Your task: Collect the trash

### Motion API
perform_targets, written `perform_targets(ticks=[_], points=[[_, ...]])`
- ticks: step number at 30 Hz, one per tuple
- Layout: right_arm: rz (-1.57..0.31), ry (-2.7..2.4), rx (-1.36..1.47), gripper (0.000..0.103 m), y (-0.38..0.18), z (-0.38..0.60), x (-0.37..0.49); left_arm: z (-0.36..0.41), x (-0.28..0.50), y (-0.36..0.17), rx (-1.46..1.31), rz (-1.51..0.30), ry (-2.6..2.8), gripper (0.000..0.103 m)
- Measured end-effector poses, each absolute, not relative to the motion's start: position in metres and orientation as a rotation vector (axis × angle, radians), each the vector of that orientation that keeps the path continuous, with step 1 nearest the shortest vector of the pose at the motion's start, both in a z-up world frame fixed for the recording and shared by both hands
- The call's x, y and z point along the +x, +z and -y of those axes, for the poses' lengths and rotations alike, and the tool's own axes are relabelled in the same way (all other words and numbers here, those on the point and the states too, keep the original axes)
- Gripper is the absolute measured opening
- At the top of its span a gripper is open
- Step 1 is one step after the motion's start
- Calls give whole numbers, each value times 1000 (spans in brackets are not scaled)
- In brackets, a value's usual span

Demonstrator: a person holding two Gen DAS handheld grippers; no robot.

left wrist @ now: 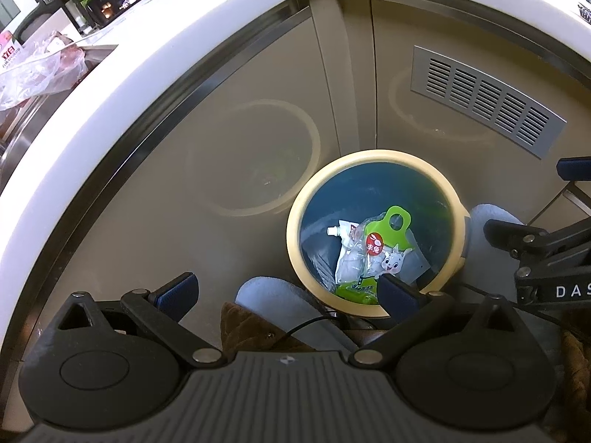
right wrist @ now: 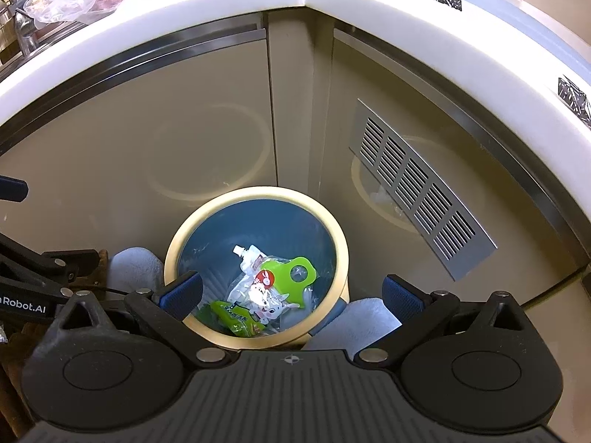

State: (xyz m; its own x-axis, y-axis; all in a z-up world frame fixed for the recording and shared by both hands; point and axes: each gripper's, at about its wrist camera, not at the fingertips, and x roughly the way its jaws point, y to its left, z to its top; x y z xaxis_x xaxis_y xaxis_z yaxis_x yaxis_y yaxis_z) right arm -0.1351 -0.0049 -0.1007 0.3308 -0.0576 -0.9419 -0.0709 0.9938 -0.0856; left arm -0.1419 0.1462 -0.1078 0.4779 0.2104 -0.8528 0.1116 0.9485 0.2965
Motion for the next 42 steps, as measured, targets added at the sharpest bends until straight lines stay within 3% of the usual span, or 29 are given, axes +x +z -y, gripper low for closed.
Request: perform_targets(ticks=[42], points=[[-1249,15,-114,103,-105,7,-134,-144,-143,-112,342,-1077,62,103]])
